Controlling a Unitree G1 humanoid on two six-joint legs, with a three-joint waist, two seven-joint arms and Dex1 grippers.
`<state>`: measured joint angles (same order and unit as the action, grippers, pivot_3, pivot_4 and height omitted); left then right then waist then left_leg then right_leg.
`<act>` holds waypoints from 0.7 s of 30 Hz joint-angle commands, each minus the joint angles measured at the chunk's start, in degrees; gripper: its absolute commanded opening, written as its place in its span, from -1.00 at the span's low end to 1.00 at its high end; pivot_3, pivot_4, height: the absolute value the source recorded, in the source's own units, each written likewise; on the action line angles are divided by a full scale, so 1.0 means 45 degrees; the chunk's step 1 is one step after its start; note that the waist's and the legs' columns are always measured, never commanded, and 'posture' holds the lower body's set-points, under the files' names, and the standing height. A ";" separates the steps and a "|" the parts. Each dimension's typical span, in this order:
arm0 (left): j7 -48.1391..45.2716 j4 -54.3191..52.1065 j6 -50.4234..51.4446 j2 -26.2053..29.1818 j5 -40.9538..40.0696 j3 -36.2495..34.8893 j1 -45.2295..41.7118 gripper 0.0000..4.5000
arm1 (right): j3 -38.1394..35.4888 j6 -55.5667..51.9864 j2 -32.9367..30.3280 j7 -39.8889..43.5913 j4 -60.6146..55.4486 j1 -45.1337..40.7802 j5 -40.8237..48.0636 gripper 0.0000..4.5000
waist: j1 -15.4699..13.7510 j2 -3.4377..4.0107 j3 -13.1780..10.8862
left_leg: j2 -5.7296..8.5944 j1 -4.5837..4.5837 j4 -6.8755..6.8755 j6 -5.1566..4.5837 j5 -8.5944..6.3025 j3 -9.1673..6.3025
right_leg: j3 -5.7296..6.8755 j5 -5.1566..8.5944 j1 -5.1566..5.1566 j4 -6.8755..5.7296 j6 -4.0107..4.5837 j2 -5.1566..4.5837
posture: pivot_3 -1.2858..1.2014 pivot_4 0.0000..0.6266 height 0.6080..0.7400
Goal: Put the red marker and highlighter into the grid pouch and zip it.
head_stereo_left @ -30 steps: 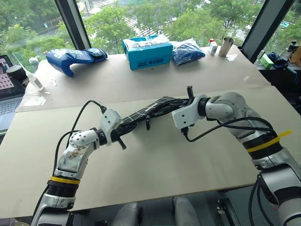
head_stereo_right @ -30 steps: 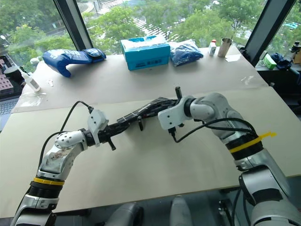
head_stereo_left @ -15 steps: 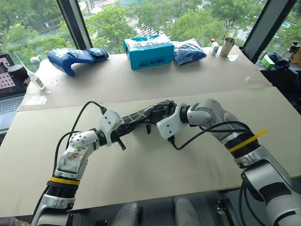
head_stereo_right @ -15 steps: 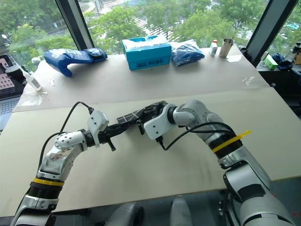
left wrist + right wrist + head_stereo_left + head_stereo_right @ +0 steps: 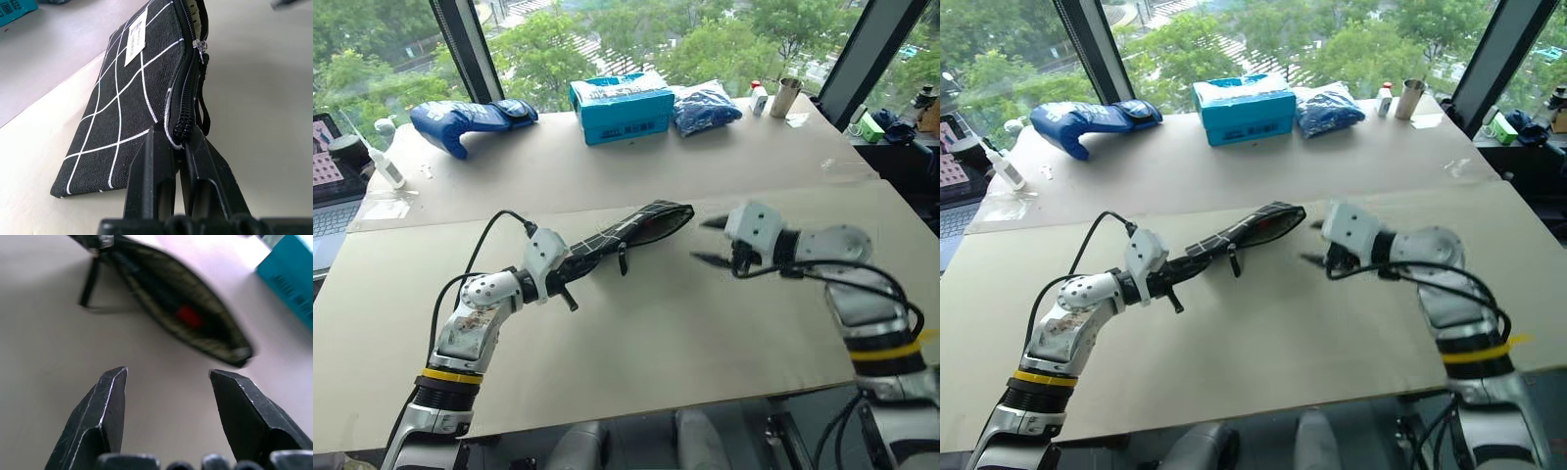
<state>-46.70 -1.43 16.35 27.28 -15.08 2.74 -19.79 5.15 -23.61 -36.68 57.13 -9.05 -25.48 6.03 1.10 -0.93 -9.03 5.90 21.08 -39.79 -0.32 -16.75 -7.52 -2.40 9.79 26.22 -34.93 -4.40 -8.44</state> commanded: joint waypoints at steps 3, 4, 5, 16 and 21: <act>0.0027 -0.0521 0.0023 -0.0010 -0.0312 -0.0196 -0.0219 -1.00 | 0.0680 -0.2575 0.2400 -0.2675 -0.1153 -0.0001 0.0251 0.33 | 0.0001 0.0000 0.0000 | 0.0000 -0.0015 -0.0003 0.0002 0.0001 0.0000 | 0.0004 -0.0001 0.0001 0.0001 0.0002 0.0004 | 0.03 -0.52 1.00; 0.0035 -0.0532 0.0034 -0.0010 -0.0316 -0.0174 -0.0230 -1.00 | 0.0945 -0.2721 0.2911 -0.3129 -0.0952 -0.0195 0.0093 0.33 | -0.0021 -0.0001 0.0000 | 0.0001 -0.0018 -0.0003 0.0009 0.0005 -0.0001 | 0.0005 -0.0001 0.0002 0.0002 0.0002 0.0004 | 0.03 -0.52 1.00; 0.0037 -0.0539 0.0030 -0.0007 -0.0303 -0.0147 -0.0236 -1.00 | 0.1149 -0.2876 0.3405 -0.3506 -0.0742 -0.0438 0.0028 0.33 | -0.0019 0.0000 0.0000 | 0.0002 -0.0020 -0.0004 0.0018 0.0010 0.0000 | 0.0006 -0.0001 0.0002 -0.0001 0.0002 0.0004 | 0.03 -0.52 1.00; 0.0083 -0.0600 -0.0037 -0.0012 -0.0181 -0.0025 -0.0154 -1.00 | 0.2168 -0.3186 0.5506 -0.4897 0.1030 -0.1972 -0.0134 0.33 | -0.0005 0.0000 0.0001 | 0.0008 -0.0015 0.0000 0.0027 0.0015 -0.0003 | 0.0012 -0.0003 0.0007 -0.0011 0.0004 0.0002 | 0.03 -0.52 1.00; 0.0107 -0.0597 -0.0051 0.0001 -0.0168 -0.0021 -0.0112 -1.00 | 0.2277 -0.3172 0.5460 -0.4656 0.0971 -0.2001 0.0019 -0.47 | 0.0015 0.0001 0.0001 | 0.0007 -0.0015 0.0002 0.0027 0.0014 -0.0004 | 0.0013 -0.0003 0.0009 -0.0013 0.0004 0.0003 | 0.03 -0.52 1.00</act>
<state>-46.45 -1.80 16.61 27.03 -15.81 2.96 -20.02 15.34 -38.16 -11.99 35.96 -2.90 -33.51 5.54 1.17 -0.92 -9.03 5.93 21.01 -39.78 -0.20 -16.69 -7.54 -2.33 9.78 26.26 -34.99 -4.38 -8.43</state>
